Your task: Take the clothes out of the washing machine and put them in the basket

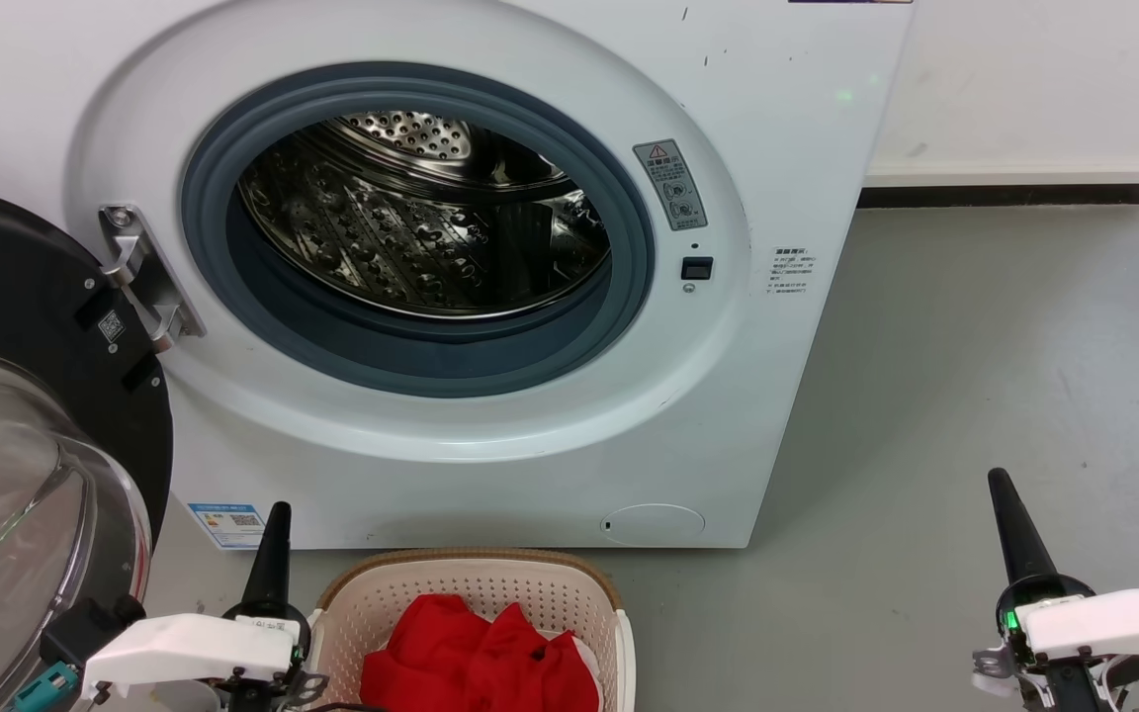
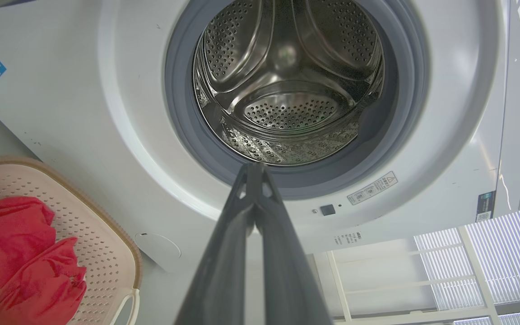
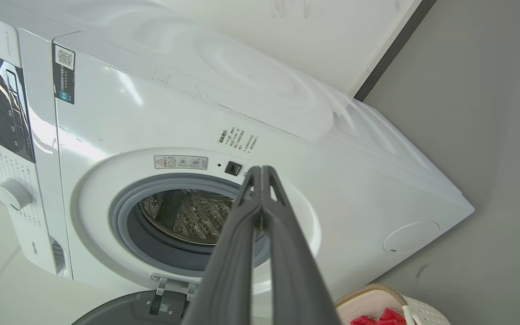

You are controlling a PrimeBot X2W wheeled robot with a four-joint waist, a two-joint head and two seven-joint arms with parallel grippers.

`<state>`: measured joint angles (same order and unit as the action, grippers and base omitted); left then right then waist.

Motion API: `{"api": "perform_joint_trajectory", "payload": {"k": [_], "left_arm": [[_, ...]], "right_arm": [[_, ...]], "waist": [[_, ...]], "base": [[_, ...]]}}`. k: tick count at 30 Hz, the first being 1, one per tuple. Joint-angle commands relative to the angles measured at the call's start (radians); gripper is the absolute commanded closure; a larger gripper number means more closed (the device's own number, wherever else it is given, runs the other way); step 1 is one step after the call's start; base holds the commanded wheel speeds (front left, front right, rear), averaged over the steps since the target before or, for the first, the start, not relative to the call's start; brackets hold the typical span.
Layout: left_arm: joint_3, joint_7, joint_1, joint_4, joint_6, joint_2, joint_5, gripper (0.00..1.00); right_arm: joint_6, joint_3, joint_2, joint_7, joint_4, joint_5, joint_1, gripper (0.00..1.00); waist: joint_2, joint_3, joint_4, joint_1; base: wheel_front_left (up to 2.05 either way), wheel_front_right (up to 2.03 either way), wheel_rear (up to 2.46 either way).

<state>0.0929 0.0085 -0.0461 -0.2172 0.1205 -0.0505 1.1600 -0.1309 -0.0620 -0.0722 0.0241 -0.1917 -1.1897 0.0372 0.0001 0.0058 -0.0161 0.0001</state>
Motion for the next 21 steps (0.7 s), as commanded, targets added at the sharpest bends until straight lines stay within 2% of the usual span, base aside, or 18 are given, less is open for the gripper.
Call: {"api": "perform_joint_trajectory", "payload": {"k": [1,21], "left_arm": [[0.003,0.008,-0.022,0.004,0.005,0.000,0.028,1.00],[0.012,0.051,-0.043,-0.011,0.009,0.000,0.211,1.00]], "right_arm": [[0.000,-0.002,-0.007,-0.008,0.003,-0.029,0.020,1.00],[0.000,-0.010,-0.005,-0.054,-0.021,-0.210,0.046,1.00]], "waist": [[-0.0001,0.000,0.000,-0.0001],[-0.0001,-0.001,0.006,-0.0001]], "base": [[0.00,0.00,0.00],[0.00,0.00,0.00]]}}
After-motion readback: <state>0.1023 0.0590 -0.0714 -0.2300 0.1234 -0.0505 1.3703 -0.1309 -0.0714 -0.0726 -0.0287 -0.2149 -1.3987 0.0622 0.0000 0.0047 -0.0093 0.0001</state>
